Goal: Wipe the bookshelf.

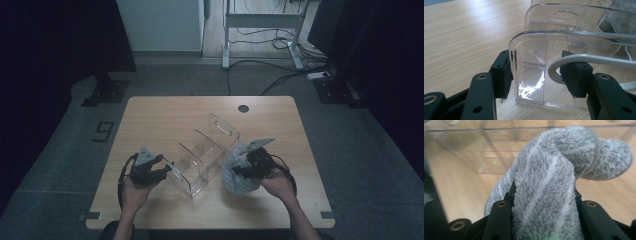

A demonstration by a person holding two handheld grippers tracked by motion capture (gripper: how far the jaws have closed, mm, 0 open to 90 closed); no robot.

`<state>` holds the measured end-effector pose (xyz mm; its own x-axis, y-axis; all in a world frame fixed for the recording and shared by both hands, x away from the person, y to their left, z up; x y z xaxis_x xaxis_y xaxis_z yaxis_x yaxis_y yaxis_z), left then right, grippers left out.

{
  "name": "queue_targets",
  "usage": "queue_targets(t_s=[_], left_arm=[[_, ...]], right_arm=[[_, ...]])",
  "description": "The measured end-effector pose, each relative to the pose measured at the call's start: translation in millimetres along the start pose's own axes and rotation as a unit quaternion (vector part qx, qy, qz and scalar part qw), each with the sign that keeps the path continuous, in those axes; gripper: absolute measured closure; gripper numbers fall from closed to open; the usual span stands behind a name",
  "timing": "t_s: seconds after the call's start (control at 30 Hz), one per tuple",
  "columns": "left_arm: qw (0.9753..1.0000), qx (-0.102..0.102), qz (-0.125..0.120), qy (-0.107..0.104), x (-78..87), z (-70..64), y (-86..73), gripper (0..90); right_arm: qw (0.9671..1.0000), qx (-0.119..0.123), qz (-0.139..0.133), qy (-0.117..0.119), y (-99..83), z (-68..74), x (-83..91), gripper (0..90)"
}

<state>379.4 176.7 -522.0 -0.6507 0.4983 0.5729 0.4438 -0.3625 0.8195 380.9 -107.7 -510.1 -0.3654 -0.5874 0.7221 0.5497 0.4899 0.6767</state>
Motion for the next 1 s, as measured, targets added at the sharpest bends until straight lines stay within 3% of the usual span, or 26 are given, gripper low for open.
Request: queue_targets(t_s=[0.03,0.23,0.47,0.67,1.0], left_arm=[[1.0000,-0.001,0.001,-0.001,0.0,-0.1,0.0,44.6],[1.0000,-0.004,0.006,-0.006,0.9,-2.1,-0.2,44.8],[0.9997,-0.011,0.006,-0.019,2.1,-7.1,-0.6,44.9],[0.9991,-0.021,0.007,-0.036,3.3,-14.9,-1.2,44.8],[0.9976,-0.034,0.008,-0.060,4.3,-24.7,-1.6,44.7]], right_arm=[[1.0000,0.000,0.000,0.000,0.0,0.0,0.0,60.0],[0.9982,-0.032,-0.001,-0.051,-11.1,-37.6,10.4,59.7],[0.9957,-0.049,-0.001,-0.078,-19.4,-57.4,12.9,59.1],[0.9945,-0.065,-0.001,-0.082,-26.2,-70.0,11.2,58.2],[0.9960,-0.056,-0.005,-0.069,-22.5,-71.9,-7.4,55.7]])
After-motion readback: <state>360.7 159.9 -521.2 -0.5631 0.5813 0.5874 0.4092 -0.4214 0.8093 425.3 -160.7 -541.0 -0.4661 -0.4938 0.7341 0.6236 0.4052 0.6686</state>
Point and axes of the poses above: each handheld gripper's, and its own axes: x roughly backward along the jaws, y roughly out of its top, z roughly to its left, the point moved 9 cm from there along -x, roughly forward along the jaws, and after that the axes turned 3 degrees about -x, right-handed, at the moved point
